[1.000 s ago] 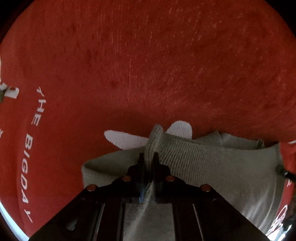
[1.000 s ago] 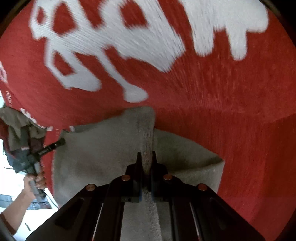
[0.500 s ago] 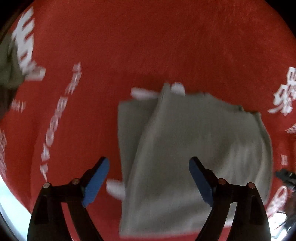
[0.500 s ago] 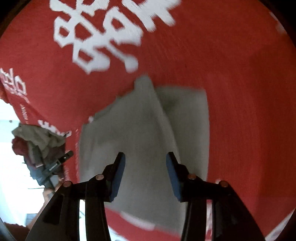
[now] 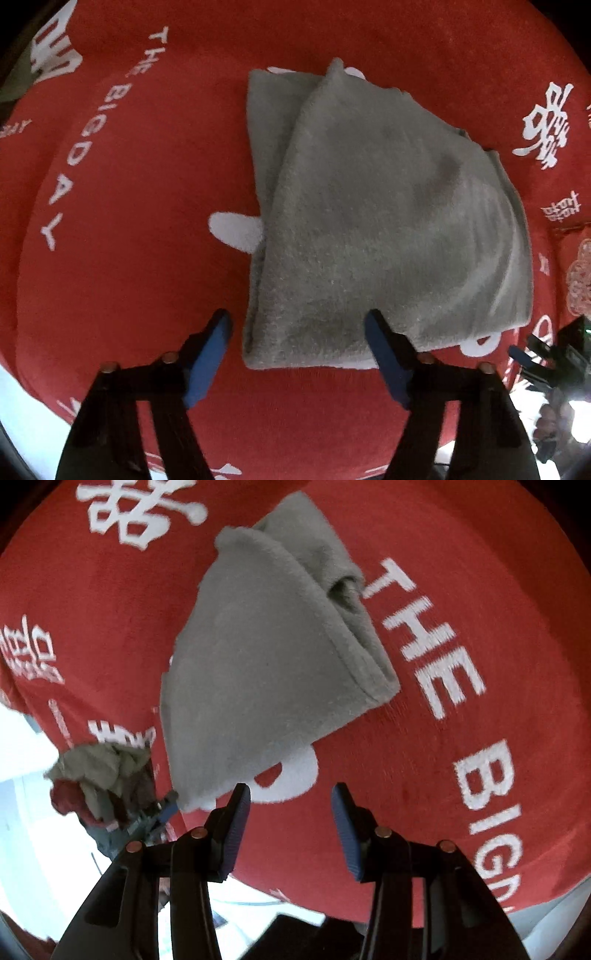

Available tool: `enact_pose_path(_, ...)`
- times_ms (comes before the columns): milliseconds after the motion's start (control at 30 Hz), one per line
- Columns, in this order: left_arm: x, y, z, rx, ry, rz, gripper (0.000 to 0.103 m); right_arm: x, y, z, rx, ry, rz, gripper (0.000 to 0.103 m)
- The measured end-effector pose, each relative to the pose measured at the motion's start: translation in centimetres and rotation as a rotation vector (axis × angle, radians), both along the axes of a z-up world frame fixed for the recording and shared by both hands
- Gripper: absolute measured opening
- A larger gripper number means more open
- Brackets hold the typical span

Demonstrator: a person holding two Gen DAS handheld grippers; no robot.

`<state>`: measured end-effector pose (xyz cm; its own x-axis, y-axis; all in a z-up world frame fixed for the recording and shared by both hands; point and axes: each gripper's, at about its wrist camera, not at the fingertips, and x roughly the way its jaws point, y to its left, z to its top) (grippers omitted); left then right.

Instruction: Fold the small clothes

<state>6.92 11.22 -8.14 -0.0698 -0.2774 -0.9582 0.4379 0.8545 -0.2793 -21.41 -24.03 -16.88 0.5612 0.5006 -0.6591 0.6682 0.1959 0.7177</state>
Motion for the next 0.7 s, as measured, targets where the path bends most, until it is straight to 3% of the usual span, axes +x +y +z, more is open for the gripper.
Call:
enact_pose_path(33,-0.1,0.2,-0.1,-0.008,0.006,-0.006,0.054,-0.1,0.0,-0.5,0.001,-0.001,-0.032,0.050)
enact_pose_path(100,-0.2,0.1,-0.4,0.006,0.003,-0.037,0.044,0.1,0.0,-0.9,0.003,-0.004,-0.084,0.050)
enact_pose_path(167,-0.1,0.0,-0.7,0.005,0.000,-0.064,0.017,-0.2,-0.4,-1.4,0.017,-0.017,-0.158,0.050)
enact_pose_path(200,0.1,0.1,-0.9,0.015,0.000,-0.068,0.013,-0.2,-0.6,-1.7,0.027,-0.016,-0.193,0.050)
enact_pose_path(233,0.4,0.2,-0.8,0.008,0.004,-0.065,0.010,-0.2,-0.9,-1.9,0.034,-0.015,-0.210,0.036)
enact_pose_path(267,0.6,0.5,-0.6,-0.004,0.008,-0.059,0.009,0.0,-1.1,-1.8,0.027,0.001,-0.215,0.008)
enact_pose_path(467,-0.8,0.9,-0.6,0.049,-0.049,-0.109,0.009,1.5,-1.4,2.1,-0.152,-0.008,-0.063,0.007)
enact_pose_path(600,-1.4,1.0,-1.1,0.052,-0.078,-0.087,0.009,-0.2,-2.1,-0.9,-0.175,0.111,-0.023,0.006)
enact_pose_path(633,-1.5,1.1,-0.9,0.052,-0.084,-0.079,0.009,-0.6,-2.3,-1.3,-0.170,0.116,-0.030,0.000)
enact_pose_path(700,-1.7,1.3,-0.4,0.073,-0.109,-0.067,0.016,-1.1,-2.6,-1.5,-0.153,0.098,-0.051,0.000)
